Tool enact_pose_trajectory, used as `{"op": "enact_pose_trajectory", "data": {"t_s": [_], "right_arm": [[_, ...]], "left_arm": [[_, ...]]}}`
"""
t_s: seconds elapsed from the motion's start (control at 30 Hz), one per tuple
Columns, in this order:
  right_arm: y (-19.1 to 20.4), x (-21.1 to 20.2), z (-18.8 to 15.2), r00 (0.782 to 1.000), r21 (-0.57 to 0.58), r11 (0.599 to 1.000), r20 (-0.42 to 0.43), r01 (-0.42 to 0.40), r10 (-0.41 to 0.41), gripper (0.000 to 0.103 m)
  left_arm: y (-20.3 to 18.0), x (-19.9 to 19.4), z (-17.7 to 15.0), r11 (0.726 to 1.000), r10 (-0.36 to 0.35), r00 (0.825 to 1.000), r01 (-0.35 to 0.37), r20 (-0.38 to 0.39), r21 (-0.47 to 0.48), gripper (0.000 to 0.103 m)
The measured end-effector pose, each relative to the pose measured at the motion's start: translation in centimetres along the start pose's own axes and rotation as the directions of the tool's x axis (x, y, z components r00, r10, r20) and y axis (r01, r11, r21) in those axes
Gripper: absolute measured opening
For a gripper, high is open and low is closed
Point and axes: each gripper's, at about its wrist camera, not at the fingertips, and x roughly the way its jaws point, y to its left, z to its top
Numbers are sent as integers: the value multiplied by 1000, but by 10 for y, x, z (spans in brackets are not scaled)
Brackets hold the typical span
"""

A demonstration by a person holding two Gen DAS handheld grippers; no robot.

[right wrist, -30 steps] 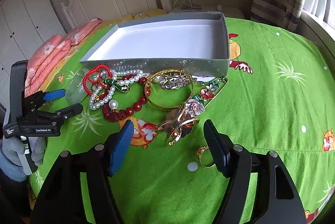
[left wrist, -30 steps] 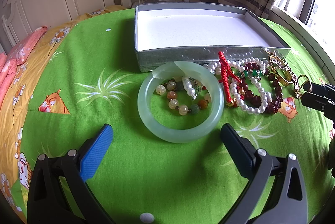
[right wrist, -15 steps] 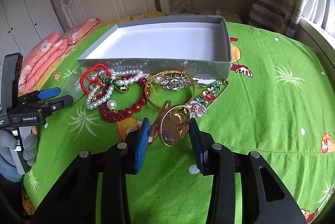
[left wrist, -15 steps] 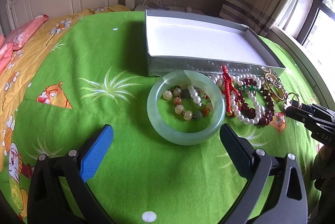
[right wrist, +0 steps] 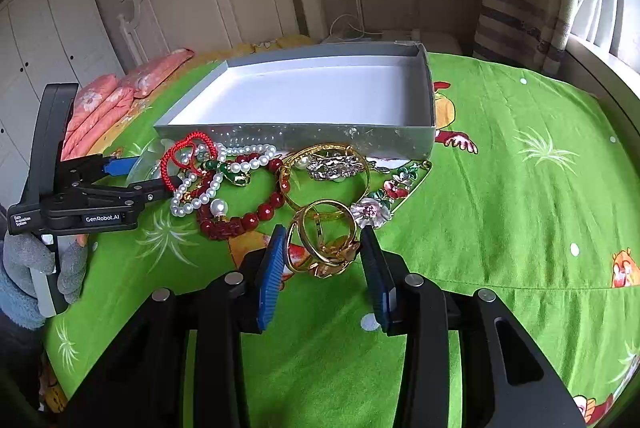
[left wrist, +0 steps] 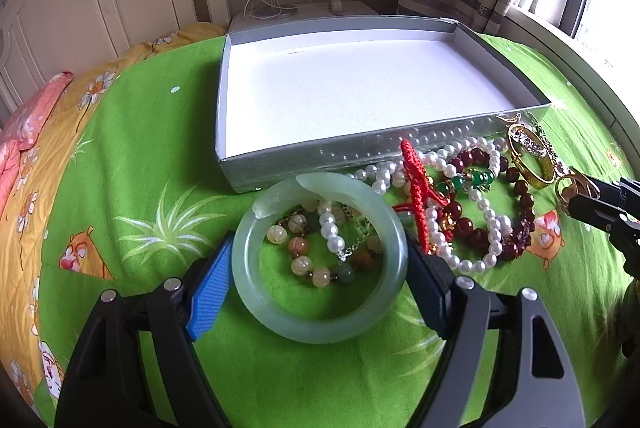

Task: Organize jewelry
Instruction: 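Carry the ring and bangle into the white box and open both tools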

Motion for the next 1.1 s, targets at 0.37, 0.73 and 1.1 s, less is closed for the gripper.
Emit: {"op": "enact_pose_trajectory", "data": {"t_s": [0.37,0.73,1.1], "right_arm": [[-3,-4,1,1000,10,1000,26,-10,9,38],[-4,-16,5,997,41,999,70,-33,30,38],[8,-24,21,993,7,999,110,-32,31,38]], "left_arm": [[1,-27,-32,991,125,991,-123,40,-55,78],[23,-56,-45,974,209,975,-201,70,-102,78],[24,-71,-30,973,217,971,-207,103,-101,78]]}}
